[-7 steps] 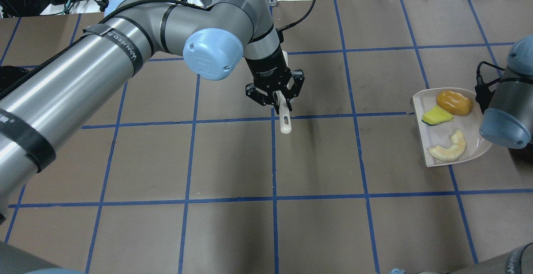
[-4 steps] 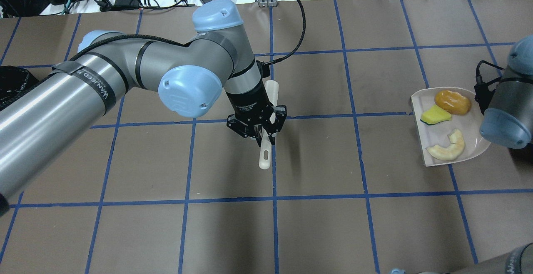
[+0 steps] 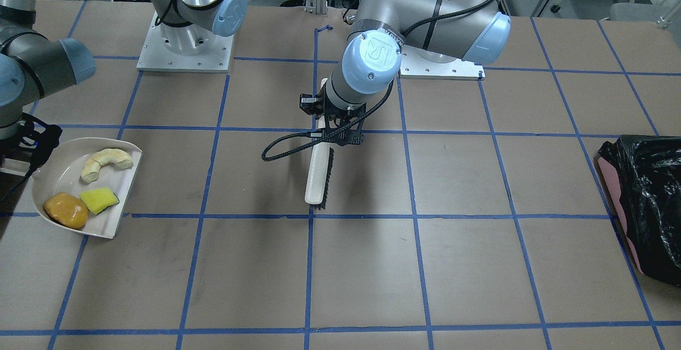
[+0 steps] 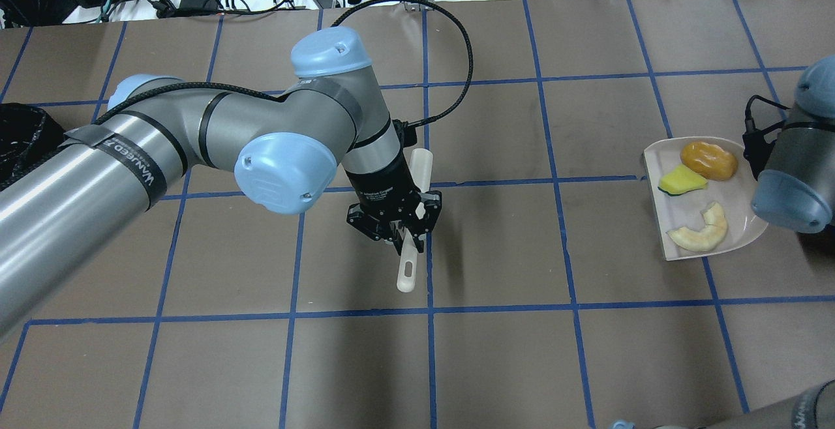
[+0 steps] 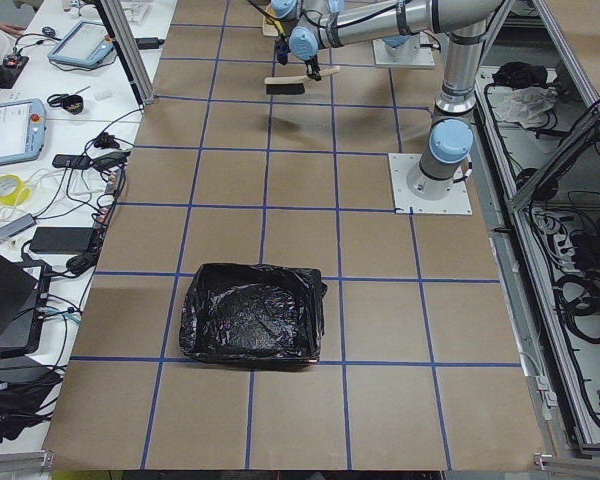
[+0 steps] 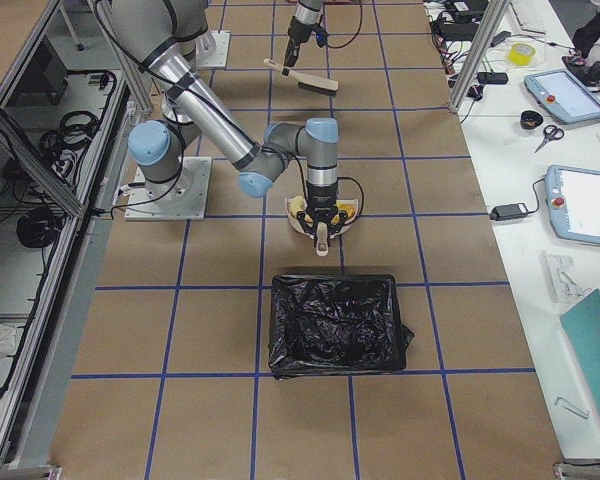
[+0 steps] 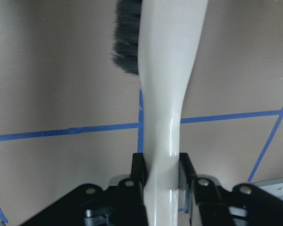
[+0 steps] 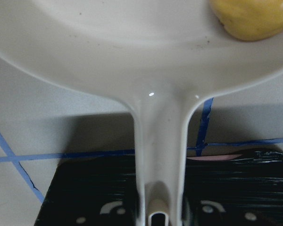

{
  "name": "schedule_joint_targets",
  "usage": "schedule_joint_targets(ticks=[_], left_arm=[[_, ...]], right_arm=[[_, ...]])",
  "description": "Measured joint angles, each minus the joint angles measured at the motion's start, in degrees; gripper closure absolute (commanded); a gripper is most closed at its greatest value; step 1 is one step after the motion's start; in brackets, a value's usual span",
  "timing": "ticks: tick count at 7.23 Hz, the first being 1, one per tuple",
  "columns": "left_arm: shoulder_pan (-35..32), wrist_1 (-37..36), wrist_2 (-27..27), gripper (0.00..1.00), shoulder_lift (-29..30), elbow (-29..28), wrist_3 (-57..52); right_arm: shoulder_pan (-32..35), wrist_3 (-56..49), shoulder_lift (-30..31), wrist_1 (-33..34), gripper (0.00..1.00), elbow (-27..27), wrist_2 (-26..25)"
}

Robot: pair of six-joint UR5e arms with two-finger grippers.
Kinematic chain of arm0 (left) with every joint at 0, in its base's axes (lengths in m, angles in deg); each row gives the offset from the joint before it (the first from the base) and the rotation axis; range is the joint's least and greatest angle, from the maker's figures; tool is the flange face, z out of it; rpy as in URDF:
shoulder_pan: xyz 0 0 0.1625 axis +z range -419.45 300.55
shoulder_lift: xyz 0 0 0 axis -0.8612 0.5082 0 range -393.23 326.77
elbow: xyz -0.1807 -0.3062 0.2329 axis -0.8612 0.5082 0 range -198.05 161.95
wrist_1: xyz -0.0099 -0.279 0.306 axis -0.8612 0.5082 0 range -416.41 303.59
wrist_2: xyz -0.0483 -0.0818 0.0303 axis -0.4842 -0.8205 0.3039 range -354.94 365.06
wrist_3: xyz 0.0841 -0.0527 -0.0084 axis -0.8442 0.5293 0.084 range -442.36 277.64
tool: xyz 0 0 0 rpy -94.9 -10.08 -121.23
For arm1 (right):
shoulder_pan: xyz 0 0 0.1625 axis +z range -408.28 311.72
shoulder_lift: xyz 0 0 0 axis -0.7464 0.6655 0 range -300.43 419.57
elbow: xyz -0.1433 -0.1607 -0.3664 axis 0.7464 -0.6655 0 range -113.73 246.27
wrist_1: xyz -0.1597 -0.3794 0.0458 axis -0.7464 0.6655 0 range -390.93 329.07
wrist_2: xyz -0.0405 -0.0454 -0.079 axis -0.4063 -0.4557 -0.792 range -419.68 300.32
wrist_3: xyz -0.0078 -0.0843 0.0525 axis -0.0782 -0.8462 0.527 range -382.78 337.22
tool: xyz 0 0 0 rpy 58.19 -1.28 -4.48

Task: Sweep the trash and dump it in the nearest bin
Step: 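Pull the brush back from the dustpan with the left gripper, then carry the dustpan to the black bin and tip it with the right gripper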

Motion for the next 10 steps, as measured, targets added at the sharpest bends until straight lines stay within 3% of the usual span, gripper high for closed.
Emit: schedule_joint_targets(ticks=[6, 8, 10], left_arm=[[0.4, -6.8, -6.7, 1.00, -0.5, 7.2, 1.3], [0.5, -10.2, -7.2, 1.00, -0.5, 9.7, 1.4], [0.6, -10.8, -7.5, 1.00, -0.5, 10.2, 1.4]], right_arm=[[-3.6, 3.8, 2.4, -2.4, 1.00, -0.5, 6.0], [-7.8, 3.9, 4.3, -12.3, 1.00, -5.2, 10.6], [-10.9, 2.5, 4.4, -25.6, 1.00, -15.2, 11.9]])
